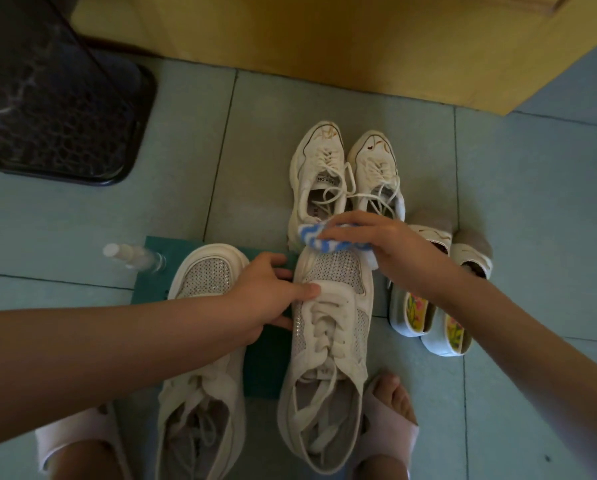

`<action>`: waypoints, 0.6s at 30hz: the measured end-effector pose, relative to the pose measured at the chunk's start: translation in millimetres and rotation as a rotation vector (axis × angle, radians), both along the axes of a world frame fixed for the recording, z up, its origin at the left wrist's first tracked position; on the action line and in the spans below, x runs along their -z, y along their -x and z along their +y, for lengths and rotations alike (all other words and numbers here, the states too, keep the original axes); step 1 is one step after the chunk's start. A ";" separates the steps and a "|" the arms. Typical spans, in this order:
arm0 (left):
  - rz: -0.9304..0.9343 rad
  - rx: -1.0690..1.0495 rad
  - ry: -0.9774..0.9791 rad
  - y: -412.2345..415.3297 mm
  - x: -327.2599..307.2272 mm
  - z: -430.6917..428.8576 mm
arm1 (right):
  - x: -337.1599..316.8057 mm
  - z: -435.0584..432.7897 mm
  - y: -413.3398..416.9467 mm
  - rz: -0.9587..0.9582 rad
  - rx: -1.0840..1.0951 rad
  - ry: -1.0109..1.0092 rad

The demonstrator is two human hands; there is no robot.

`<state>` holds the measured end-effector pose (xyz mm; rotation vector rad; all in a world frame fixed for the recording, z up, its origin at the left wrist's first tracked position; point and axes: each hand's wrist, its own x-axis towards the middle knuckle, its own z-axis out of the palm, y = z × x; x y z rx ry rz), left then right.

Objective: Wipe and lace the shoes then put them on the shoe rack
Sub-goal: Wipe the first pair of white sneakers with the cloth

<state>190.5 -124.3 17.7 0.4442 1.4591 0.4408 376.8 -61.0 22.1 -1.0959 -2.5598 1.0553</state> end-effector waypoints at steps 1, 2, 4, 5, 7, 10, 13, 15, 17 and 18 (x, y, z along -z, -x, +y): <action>0.003 0.010 -0.004 -0.2 0.2 -0.1 | 1.1 -10.0 -3.6 0.042 0.080 0.048; 0.004 0.018 -0.007 -0.4 -0.3 -0.2 | 3.5 -21.5 -6.5 0.095 0.170 0.075; 0.006 0.030 -0.010 -0.3 0.0 0.6 | 10.4 -45.3 -11.5 0.183 0.345 0.084; 0.008 0.035 -0.013 -0.5 0.3 0.7 | 14.9 -56.9 -13.7 0.210 0.418 0.082; 0.016 0.043 -0.022 -1.1 -0.5 0.3 | 21.8 -77.9 -17.5 0.238 0.553 0.090; 0.040 0.058 -0.040 -1.8 -1.4 -0.9 | 23.6 -109.5 -20.8 0.261 0.680 0.180; 0.059 0.075 -0.057 -3.1 -3.3 -1.0 | 11.1 -131.5 -24.6 0.225 0.685 0.333; 0.068 0.080 -0.075 -3.6 -4.7 -2.0 | -3.9 -130.5 -26.7 0.180 0.657 0.416; 0.077 0.085 -0.093 -4.0 -5.9 -3.8 | -12.5 -117.8 -27.9 0.144 0.652 0.420; 0.082 0.086 -0.101 -4.4 -6.5 -4.7 | -14.0 -108.8 -27.9 0.145 0.664 0.408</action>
